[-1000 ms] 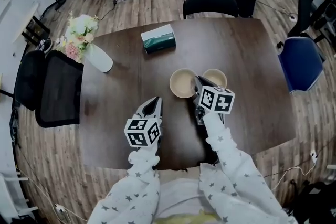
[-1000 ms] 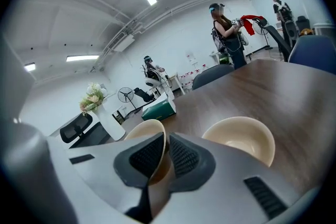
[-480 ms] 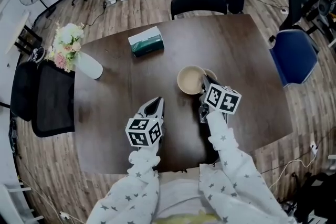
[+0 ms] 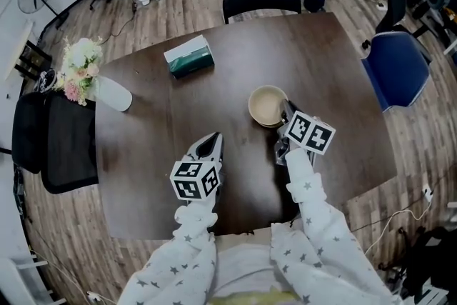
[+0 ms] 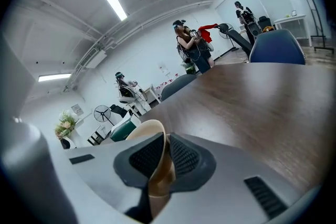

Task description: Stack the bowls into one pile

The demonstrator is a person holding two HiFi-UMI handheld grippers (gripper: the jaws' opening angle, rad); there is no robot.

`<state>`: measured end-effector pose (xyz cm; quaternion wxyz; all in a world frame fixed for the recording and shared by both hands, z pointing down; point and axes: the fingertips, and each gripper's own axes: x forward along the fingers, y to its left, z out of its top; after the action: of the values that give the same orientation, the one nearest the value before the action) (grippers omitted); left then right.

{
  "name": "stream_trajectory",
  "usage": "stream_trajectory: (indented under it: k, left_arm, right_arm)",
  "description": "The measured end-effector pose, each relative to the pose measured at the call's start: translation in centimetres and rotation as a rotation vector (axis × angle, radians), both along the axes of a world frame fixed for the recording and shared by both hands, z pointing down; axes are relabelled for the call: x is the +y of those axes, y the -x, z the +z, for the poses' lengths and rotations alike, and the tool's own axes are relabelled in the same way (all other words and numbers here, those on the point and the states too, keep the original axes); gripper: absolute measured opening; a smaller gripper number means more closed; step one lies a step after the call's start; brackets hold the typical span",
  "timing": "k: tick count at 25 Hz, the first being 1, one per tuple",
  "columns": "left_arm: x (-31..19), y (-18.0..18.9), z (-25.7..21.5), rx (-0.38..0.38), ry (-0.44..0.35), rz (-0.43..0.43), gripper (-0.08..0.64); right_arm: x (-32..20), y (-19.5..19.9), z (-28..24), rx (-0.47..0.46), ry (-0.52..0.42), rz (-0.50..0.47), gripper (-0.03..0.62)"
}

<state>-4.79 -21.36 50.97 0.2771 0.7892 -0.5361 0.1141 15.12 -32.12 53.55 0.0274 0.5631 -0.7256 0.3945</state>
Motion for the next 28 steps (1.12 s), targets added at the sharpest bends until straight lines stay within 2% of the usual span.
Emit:
stream_trajectory:
  k: [13, 19, 24, 28]
  left_arm:
    - [0.2, -0.7, 0.7, -0.007, 0.022, 0.012, 0.026]
    - [0.2, -0.8, 0.8, -0.009, 0.024, 0.014, 0.026]
    - [0.2, -1.0, 0.8, -0.010, 0.026, 0.016, 0.026]
    - [0.2, -1.2, 1.0, -0.011, 0.027, 0.021, 0.026]
  right_arm:
    - [0.3, -0.9, 1.5, 0.050, 0.032, 0.000, 0.043]
    - [0.3, -0.6, 1.7, 0.088, 0.023, -0.032, 0.043]
    - [0.4, -0.2, 1.6, 0.130, -0.001, -0.096, 0.044]
    - [0.4, -0.2, 1.6, 0.165, -0.023, -0.107, 0.097]
